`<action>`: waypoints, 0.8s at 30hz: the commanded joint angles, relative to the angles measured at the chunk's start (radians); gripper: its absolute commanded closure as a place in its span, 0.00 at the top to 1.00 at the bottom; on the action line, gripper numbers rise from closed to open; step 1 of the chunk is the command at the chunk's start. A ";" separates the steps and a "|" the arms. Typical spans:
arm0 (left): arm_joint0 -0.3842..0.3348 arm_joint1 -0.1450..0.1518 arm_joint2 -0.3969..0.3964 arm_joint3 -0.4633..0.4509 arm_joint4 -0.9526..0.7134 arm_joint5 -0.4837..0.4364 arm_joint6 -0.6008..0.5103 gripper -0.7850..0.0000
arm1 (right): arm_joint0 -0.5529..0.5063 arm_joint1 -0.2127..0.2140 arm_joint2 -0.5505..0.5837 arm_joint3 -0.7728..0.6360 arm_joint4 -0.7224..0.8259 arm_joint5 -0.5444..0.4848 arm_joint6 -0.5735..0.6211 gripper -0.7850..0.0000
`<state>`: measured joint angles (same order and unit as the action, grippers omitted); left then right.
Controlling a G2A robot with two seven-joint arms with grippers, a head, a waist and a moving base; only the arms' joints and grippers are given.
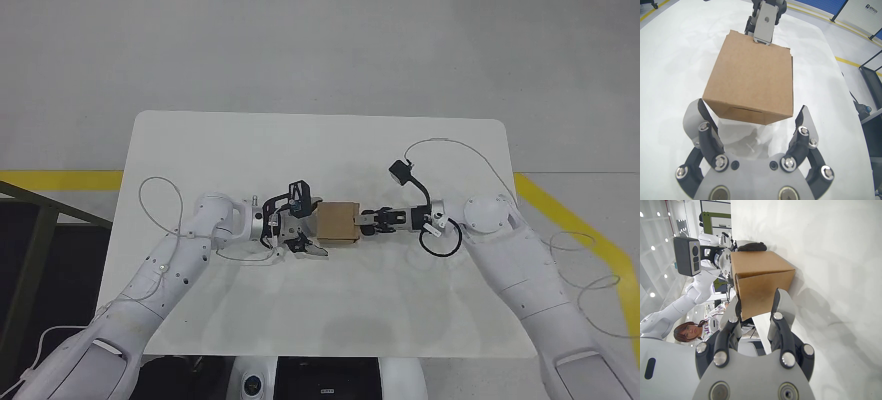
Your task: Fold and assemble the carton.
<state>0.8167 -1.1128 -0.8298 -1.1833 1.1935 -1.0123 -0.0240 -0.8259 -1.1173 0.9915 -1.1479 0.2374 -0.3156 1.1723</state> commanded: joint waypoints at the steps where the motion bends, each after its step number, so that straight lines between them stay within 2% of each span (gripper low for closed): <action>1: 0.000 0.000 0.001 -0.001 0.000 0.000 0.000 1.00 | -0.007 0.003 0.010 -0.006 0.007 -0.006 -0.003 0.44; 5: -0.001 0.000 0.002 0.000 -0.001 0.000 0.000 1.00 | -0.020 0.008 0.026 -0.017 0.014 -0.008 -0.002 0.45; 13: -0.003 0.001 0.004 0.000 -0.004 0.000 -0.001 1.00 | -0.027 0.018 0.030 -0.046 -0.071 0.015 -0.004 0.50; 15: -0.004 0.001 0.005 -0.001 -0.004 0.000 0.000 1.00 | -0.029 0.020 0.028 -0.066 -0.084 0.030 -0.006 0.74; 16: -0.004 0.001 0.005 -0.001 -0.004 0.000 0.001 1.00 | -0.036 0.020 0.032 -0.074 -0.066 0.022 -0.009 0.75; 19: -0.005 0.001 0.006 -0.001 -0.004 0.000 0.002 1.00 | -0.049 0.022 0.045 -0.080 -0.037 0.008 -0.017 0.69; 24: -0.016 0.000 0.002 -0.001 -0.006 0.000 0.003 1.00 | -0.066 0.026 0.062 -0.083 -0.006 -0.008 -0.009 0.54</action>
<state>0.8048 -1.1122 -0.8256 -1.1838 1.1888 -1.0123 -0.0216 -0.8894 -1.0923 1.0503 -1.2280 0.2283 -0.3246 1.1621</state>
